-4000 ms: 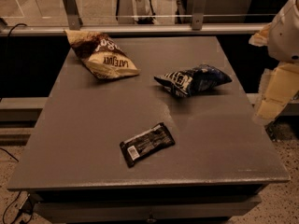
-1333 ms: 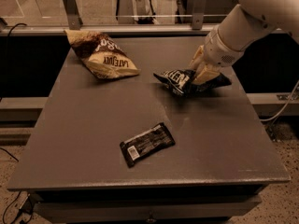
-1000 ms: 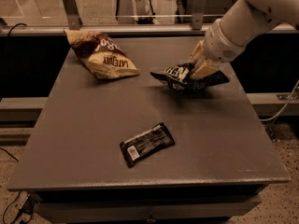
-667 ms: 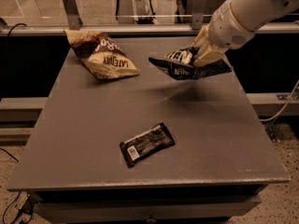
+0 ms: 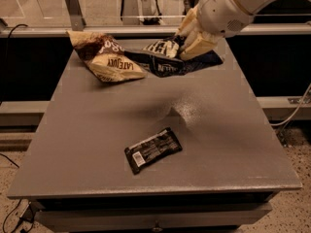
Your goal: Move blue chip bag near rxbar chocolate
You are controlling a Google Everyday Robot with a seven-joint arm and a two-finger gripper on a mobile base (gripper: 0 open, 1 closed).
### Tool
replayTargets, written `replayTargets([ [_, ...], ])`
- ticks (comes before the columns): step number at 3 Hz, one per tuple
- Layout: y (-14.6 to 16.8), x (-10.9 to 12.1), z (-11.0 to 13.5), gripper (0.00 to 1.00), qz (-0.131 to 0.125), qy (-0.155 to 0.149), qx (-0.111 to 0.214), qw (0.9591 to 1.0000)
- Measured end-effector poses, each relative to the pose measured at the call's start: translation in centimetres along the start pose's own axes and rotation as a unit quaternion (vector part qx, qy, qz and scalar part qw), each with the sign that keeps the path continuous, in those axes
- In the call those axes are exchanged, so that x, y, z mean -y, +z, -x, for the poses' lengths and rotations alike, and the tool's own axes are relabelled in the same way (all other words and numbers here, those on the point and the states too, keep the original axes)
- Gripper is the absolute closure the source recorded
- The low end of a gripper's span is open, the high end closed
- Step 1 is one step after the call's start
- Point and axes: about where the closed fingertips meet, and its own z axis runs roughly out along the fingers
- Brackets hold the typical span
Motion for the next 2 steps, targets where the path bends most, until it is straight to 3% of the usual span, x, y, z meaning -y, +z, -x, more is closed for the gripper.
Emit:
replayTargets([
  [1, 2.3, -2.5, 4.3, 1.00, 0.042, -0.032, 0.035, 0.9980],
  [2, 4.0, -5.0, 7.7, 1.00, 0.074, -0.078, 0.057, 0.9926],
])
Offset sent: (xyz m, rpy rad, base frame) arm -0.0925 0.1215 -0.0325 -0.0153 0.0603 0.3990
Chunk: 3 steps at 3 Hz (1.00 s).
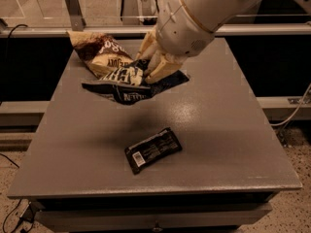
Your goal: Move blue chip bag near rxbar chocolate
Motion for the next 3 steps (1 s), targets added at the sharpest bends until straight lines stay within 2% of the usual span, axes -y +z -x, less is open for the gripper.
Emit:
replayTargets([
  [1, 0.04, -0.03, 0.09, 0.82, 0.000, -0.002, 0.000, 1.0000],
  [3, 0.07, -0.07, 0.50, 0.35, 0.000, -0.005, -0.001, 1.0000],
])
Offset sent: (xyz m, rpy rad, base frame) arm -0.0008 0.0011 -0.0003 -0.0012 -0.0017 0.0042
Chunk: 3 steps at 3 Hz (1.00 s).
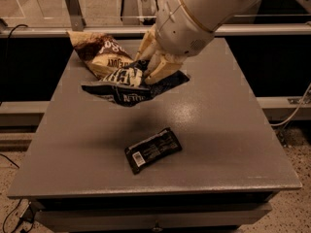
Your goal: Move blue chip bag near rxbar chocolate
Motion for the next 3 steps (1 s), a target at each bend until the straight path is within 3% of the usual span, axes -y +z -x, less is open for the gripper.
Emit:
replayTargets([
  [1, 0.01, -0.02, 0.20, 0.12, 0.000, -0.002, 0.000, 1.0000],
  [2, 0.02, -0.04, 0.42, 0.00, 0.000, -0.004, -0.001, 1.0000],
  [3, 0.02, -0.04, 0.43, 0.00, 0.000, -0.004, -0.001, 1.0000],
])
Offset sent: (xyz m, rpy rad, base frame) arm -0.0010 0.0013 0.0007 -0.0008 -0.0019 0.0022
